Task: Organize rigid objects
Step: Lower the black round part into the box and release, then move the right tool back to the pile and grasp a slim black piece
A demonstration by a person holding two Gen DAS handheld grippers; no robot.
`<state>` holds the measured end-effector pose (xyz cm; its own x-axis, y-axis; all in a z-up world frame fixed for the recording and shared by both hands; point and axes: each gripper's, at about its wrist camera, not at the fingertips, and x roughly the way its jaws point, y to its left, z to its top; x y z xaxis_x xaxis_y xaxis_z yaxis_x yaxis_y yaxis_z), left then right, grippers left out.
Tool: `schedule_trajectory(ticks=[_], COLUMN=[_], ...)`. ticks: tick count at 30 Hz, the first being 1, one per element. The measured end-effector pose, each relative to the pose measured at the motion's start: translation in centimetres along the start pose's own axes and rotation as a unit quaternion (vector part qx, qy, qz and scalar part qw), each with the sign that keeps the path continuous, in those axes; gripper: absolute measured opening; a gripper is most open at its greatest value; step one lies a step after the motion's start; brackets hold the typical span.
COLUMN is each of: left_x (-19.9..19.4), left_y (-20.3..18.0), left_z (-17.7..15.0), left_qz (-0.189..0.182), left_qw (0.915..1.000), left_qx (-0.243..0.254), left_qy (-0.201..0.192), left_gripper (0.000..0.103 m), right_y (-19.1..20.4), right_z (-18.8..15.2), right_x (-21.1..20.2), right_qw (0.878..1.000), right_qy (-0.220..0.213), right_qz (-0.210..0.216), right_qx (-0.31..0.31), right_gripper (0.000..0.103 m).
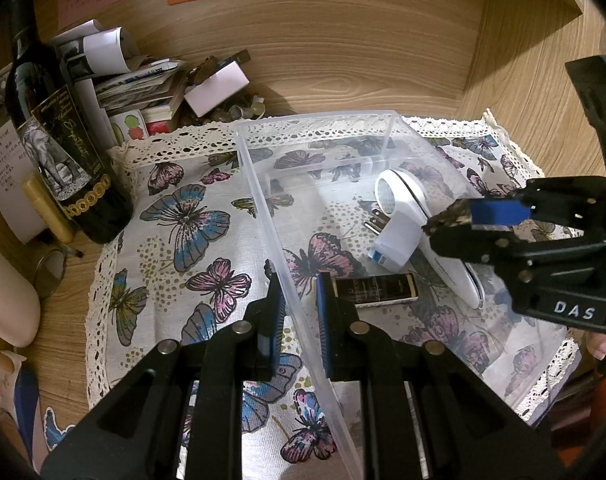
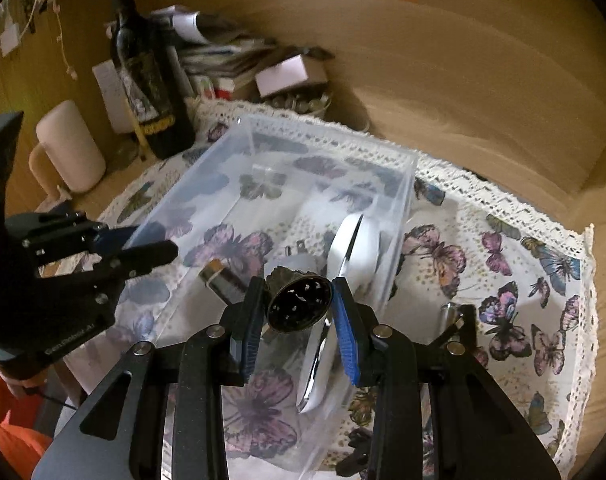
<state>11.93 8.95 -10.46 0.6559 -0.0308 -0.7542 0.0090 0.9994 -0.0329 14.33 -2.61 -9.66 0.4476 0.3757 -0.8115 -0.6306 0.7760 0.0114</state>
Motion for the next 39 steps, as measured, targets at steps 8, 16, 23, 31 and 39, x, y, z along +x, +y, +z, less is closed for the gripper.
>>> schedule_trajectory(ticks=[8,16,23,31,39], left_x=[0.0,0.0,0.0,0.0,0.0], left_y=[0.0,0.0,0.0,0.1,0.1], left_z=[0.0,0.0,0.0,0.1,0.0], left_qz=[0.001,0.001,0.002,0.002,0.004], left_qw=[1.0,1.0,1.0,1.0,1.0], left_qx=[0.001,0.001,0.002,0.002,0.001], left_qy=[0.0,0.0,0.001,0.001,0.002], left_gripper=[0.014,0.014,0.014,0.014,0.014], right_y=[0.0,-1.2,-4.3,-8.4,-11.2], right_z=[-0.1,0.1,-0.4,-2.0,-4.6], right_x=[-0.2,-2.6,-5.2,-6.0,-3.2], right_qw=[1.0,0.999,0.995,0.988,0.985], right_qy=[-0.004,-0.038,-0.069,-0.065,-0.015], right_qz=[-0.002,-0.014,-0.05,-0.097,-0.101], right_qx=[0.004,0.021,0.058,0.105,0.138], right_gripper=[0.031,0.032,0.032,0.037,0.037])
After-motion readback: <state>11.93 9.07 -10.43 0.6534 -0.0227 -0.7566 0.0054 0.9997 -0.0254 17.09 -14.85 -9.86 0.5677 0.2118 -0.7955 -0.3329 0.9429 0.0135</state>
